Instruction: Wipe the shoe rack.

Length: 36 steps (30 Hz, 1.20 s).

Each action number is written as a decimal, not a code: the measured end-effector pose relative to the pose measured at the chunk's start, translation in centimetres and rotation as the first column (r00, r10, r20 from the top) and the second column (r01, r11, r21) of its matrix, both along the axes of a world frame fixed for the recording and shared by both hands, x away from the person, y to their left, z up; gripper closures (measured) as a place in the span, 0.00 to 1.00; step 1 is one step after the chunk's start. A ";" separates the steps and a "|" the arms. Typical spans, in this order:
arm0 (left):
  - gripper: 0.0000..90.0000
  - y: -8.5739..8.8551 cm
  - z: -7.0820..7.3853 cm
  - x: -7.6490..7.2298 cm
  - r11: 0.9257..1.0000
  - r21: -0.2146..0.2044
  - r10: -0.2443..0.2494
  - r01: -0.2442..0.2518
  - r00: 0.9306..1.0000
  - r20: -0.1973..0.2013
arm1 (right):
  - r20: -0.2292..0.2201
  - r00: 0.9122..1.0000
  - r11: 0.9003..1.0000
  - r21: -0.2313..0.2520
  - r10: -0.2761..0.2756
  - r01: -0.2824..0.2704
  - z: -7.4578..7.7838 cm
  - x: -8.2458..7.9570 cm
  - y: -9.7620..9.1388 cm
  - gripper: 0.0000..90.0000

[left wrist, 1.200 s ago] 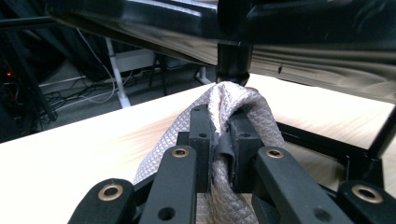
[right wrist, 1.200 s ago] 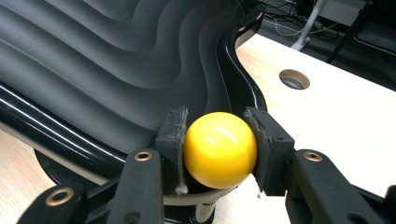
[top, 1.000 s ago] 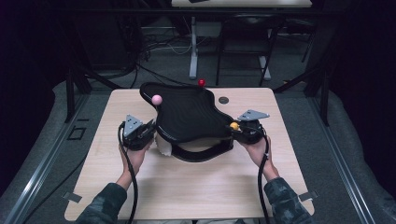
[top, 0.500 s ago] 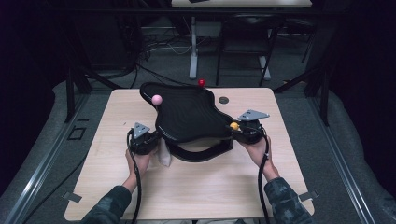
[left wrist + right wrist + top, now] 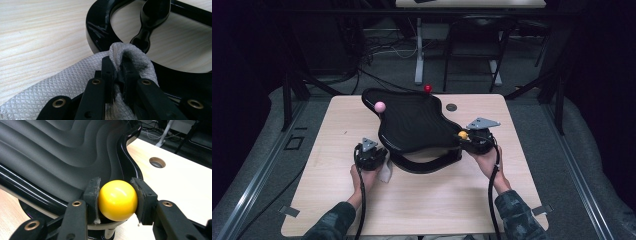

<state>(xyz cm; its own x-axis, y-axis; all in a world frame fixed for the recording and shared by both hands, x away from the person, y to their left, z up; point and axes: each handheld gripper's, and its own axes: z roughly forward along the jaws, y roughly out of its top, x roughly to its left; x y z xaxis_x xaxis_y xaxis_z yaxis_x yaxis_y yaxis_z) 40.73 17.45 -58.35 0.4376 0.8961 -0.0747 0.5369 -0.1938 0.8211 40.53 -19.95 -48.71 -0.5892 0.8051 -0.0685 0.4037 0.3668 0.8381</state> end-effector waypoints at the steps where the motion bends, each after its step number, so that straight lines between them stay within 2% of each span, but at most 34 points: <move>1: 0.92 0.1 0.0 0.0 1.000 -0.007 -0.001 0.001 1.000 -0.002 | 0.000 1.000 1.000 0.000 0.000 0.000 0.0 0.0 0.0 0.67; 16: 0.92 0.2 0.6 -0.5 0.999 -0.052 0.017 -0.017 1.000 0.006 | 0.000 1.000 1.000 -0.001 0.000 0.000 0.0 0.0 0.0 0.67; 20: 0.92 0.4 1.8 -0.6 0.997 -0.076 0.009 -0.005 0.999 0.049 | 0.000 1.000 1.000 -0.004 0.000 0.000 0.0 0.0 0.0 0.67; 21: 0.92 0.2 2.5 -0.9 0.998 -0.062 0.009 -0.005 0.998 0.062 | 0.000 1.000 1.000 -0.003 -0.002 0.002 0.0 0.0 0.0 0.67; 25: 0.92 0.5 2.7 -1.0 0.997 -0.081 0.012 -0.006 0.997 0.075 | -0.006 1.000 1.000 -0.007 0.005 -0.005 0.1 0.0 0.0 0.67; 28: 0.92 0.6 3.5 -1.1 0.995 -0.097 0.011 -0.001 0.994 0.106 | 0.000 1.000 1.000 -0.003 -0.002 0.002 0.0 0.0 0.0 0.67; 30: 0.92 0.4 4.5 -1.4 0.996 -0.086 0.007 0.004 0.992 0.129 | 0.001 1.000 1.000 -0.004 -0.003 0.003 0.0 0.0 0.1 0.67; 32: 0.92 0.5 4.6 -1.5 0.996 -0.090 0.005 0.007 0.992 0.129 | 0.000 1.000 1.000 -0.002 -0.004 0.004 0.0 0.0 0.0 0.67; 35: 0.92 0.9 5.3 -1.5 0.995 -0.096 0.004 0.011 0.988 0.156 | -0.005 1.000 1.000 -0.006 0.003 -0.003 0.1 0.0 0.0 0.67; 36: 0.92 0.8 6.1 -1.7 0.994 -0.106 0.000 0.020 0.982 0.189 | 0.000 1.000 1.000 -0.002 -0.003 0.003 0.0 0.0 0.1 0.67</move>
